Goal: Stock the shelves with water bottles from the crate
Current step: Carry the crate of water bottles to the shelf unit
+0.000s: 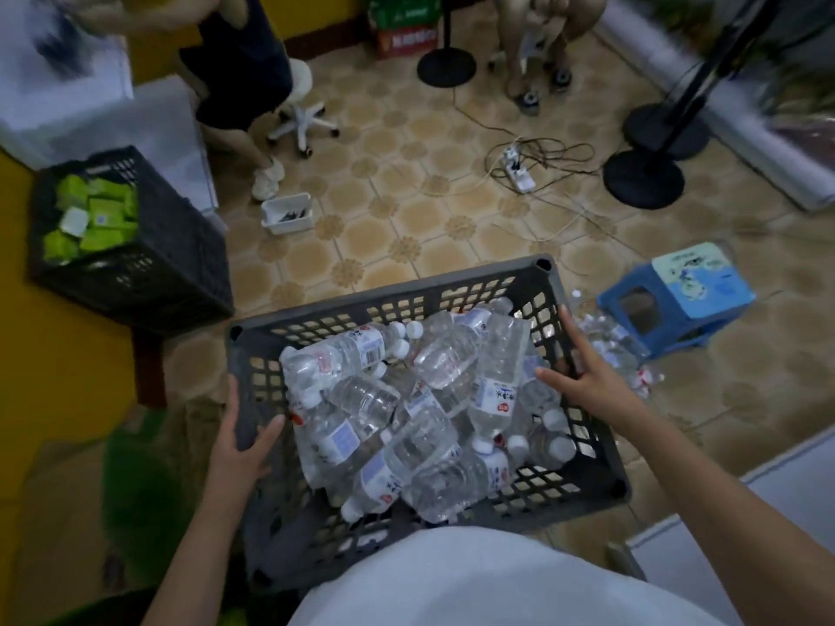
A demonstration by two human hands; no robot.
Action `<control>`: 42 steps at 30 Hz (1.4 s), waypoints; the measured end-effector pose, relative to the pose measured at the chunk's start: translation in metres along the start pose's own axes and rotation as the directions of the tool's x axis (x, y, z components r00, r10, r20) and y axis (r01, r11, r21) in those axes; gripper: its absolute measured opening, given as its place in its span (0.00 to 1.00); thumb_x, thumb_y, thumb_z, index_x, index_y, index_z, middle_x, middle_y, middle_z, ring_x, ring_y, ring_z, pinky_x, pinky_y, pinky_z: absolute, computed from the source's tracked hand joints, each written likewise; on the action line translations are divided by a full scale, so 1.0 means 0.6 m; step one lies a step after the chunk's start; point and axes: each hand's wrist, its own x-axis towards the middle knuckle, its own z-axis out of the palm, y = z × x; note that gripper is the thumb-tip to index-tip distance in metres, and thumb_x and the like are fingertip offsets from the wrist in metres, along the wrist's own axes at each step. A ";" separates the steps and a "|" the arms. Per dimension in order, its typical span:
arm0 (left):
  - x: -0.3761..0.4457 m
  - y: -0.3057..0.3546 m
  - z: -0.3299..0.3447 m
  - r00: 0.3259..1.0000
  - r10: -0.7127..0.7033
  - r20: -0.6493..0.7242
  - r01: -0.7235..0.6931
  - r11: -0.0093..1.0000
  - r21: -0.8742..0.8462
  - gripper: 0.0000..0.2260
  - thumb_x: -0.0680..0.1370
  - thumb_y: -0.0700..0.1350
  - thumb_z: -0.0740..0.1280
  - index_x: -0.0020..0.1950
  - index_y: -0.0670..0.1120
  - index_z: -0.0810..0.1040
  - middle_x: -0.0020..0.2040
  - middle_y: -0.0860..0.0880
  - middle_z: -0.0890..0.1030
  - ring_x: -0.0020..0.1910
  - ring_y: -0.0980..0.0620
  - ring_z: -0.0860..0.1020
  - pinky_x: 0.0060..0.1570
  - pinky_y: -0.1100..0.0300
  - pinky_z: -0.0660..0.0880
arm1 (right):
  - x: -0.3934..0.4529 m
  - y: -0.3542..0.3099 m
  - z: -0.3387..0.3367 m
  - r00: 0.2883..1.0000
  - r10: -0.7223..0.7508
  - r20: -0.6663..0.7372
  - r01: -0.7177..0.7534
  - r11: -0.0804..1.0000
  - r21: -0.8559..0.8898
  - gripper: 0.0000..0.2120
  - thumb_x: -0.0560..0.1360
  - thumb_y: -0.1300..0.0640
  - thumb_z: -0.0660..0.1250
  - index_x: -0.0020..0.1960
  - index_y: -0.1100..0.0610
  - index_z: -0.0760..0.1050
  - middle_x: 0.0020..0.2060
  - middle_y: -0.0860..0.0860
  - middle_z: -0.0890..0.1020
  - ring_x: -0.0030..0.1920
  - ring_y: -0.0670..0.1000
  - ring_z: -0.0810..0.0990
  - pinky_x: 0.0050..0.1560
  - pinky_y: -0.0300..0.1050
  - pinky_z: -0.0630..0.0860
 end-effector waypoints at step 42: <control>1.037 0.977 1.105 0.499 0.059 0.864 -0.515 0.823 0.241 0.36 0.69 0.65 0.70 0.67 0.82 0.49 0.77 0.53 0.63 0.70 0.34 0.67 0.51 0.38 0.77 | 0.685 0.049 -0.711 0.519 0.676 -0.524 -0.282 0.714 0.641 0.50 0.66 0.42 0.75 0.71 0.23 0.41 0.72 0.57 0.70 0.68 0.61 0.71 0.65 0.55 0.71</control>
